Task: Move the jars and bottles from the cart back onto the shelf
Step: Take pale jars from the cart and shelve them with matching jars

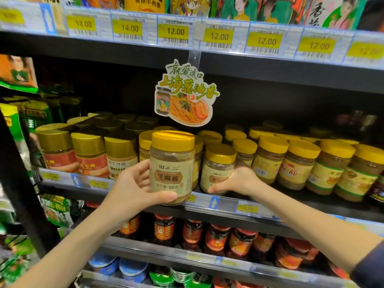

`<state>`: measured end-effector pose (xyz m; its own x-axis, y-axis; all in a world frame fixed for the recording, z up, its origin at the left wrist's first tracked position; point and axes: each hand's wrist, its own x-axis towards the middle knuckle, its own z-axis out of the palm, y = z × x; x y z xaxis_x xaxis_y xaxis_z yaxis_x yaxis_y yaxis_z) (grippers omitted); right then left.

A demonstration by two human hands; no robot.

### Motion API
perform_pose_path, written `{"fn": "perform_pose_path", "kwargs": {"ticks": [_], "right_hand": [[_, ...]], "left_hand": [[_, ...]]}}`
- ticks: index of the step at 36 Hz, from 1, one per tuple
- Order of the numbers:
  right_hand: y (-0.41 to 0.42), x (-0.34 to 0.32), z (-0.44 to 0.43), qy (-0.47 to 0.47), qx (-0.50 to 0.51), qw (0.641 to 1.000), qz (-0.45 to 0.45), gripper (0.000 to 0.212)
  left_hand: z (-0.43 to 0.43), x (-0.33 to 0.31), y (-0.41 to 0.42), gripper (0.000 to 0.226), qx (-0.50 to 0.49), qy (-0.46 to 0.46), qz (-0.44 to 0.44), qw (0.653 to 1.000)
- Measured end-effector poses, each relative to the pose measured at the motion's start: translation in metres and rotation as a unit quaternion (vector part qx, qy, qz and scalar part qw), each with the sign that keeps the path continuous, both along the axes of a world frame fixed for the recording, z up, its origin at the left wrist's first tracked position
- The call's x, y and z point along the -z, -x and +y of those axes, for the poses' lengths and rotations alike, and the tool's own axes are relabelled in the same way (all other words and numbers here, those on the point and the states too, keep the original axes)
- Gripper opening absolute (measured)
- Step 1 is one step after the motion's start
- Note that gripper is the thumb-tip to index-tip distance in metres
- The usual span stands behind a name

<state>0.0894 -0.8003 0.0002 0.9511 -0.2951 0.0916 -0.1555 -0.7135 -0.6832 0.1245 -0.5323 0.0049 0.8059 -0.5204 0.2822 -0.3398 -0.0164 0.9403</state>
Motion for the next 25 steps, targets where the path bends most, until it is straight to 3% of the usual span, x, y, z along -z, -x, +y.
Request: {"fn": "perform_pose_path", "kwargs": {"ticks": [2, 7, 10, 13, 18, 21, 25], "right_hand": [[-0.002, 0.0, 0.002, 0.007, 0.004, 1.0, 0.006, 0.073], [-0.005, 0.004, 0.0, -0.002, 0.011, 1.0, -0.008, 0.114], [-0.001, 0.002, -0.001, -0.027, -0.009, 1.0, 0.008, 0.1], [0.008, -0.013, -0.002, -0.048, 0.002, 0.999, 0.007, 0.102], [0.039, -0.058, -0.009, -0.03, 0.037, 0.997, -0.06, 0.085], [0.063, -0.09, -0.008, -0.019, 0.015, 0.994, -0.104, 0.087], [0.086, -0.115, 0.002, -0.053, -0.054, 0.994, -0.083, 0.09]], "left_hand": [[0.001, 0.0, 0.0, 0.086, 0.005, -0.006, 0.003, 1.0], [0.0, 0.0, 0.003, 0.086, 0.016, -0.009, 0.006, 1.0], [-0.005, -0.001, 0.007, 0.075, 0.026, -0.007, 0.007, 1.0], [-0.01, 0.001, 0.007, 0.086, 0.031, -0.008, 0.014, 0.999], [-0.026, 0.0, 0.012, 0.09, 0.044, -0.002, 0.026, 0.999], [-0.043, -0.004, 0.017, 0.095, 0.06, 0.0, 0.031, 0.998], [-0.069, -0.011, 0.028, 0.09, 0.079, 0.015, 0.027, 0.996]]}}
